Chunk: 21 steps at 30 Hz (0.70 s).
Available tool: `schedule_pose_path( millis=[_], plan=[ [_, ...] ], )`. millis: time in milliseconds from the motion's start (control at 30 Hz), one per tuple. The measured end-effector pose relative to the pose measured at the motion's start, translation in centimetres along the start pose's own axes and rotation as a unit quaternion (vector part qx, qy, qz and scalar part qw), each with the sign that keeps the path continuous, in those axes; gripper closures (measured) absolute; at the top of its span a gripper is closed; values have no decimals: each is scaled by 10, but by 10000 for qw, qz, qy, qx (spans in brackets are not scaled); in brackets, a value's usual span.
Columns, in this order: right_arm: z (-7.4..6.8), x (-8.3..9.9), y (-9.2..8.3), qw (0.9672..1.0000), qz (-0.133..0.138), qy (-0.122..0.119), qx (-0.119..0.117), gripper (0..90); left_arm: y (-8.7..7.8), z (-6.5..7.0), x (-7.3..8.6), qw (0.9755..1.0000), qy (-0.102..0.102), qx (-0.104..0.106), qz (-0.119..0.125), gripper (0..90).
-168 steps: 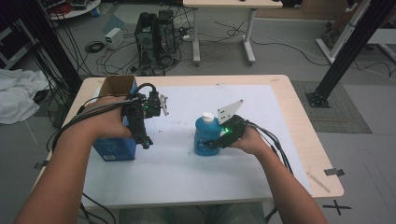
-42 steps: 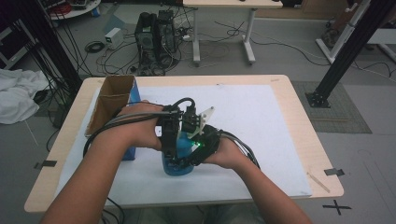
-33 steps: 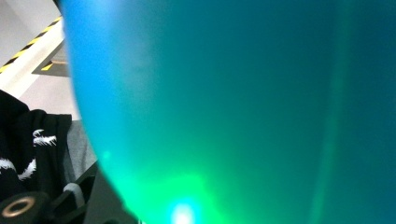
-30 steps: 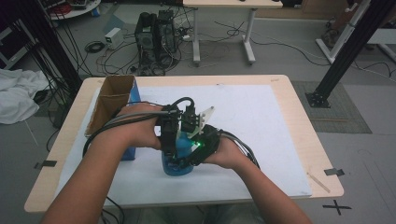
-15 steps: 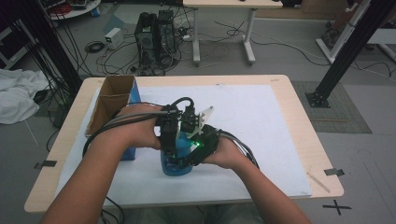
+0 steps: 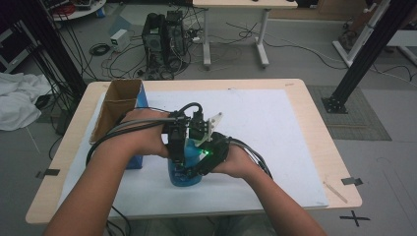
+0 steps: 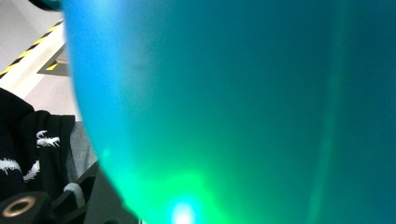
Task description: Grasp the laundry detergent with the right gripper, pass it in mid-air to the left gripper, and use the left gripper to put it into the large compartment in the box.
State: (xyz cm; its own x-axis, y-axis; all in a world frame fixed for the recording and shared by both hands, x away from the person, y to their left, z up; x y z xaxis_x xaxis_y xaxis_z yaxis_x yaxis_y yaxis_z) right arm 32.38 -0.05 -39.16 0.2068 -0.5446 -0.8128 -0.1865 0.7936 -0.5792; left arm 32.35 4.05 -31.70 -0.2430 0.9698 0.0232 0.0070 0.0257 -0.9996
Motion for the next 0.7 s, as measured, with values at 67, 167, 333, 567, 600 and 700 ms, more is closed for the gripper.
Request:
schedule_pose_path(
  millis=[67, 167, 333, 567, 600, 700],
  plan=[
    [-4, 0, 1, 9999, -33, 147, -67, 451, 0, 1, 1, 10000, -89, 14, 25, 372],
    [-1, -1, 1, 10000, 39, -2, -19, 450, -1, 2, 2, 9999, -97, 72, 55, 374],
    [0, -1, -1, 9998, 91, -142, -108, 446, -3, 2, 1, 9999, -63, 96, 126, 375],
    [-1, -2, -6, 9998, 154, -135, -21, 432, -8, 3, -3, 9999, 17, 53, 141, 377],
    [2, -3, -7, 9994, 181, -295, 66, 425, -9, 3, -4, 9999, 39, 40, 145, 377],
    [1, -4, -10, 9994, 251, -220, 62, 367, -11, 0, -5, 9998, 86, -75, 159, 376]
  ],
)
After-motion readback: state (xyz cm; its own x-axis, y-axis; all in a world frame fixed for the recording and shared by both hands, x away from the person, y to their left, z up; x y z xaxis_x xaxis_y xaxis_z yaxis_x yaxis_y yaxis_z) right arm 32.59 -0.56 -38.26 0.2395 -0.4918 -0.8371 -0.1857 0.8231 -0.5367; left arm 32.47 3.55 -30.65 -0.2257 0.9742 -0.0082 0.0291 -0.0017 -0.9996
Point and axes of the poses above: each handheld gripper's, and its own axes: y roughly forward along the jaws, x roughly out of its underside, z roughly to its right, the point moved 8 cm from there along y, roughly forward along the jaws, and after that the axes turned 13 degrees about -y, right-handed, at the moved point
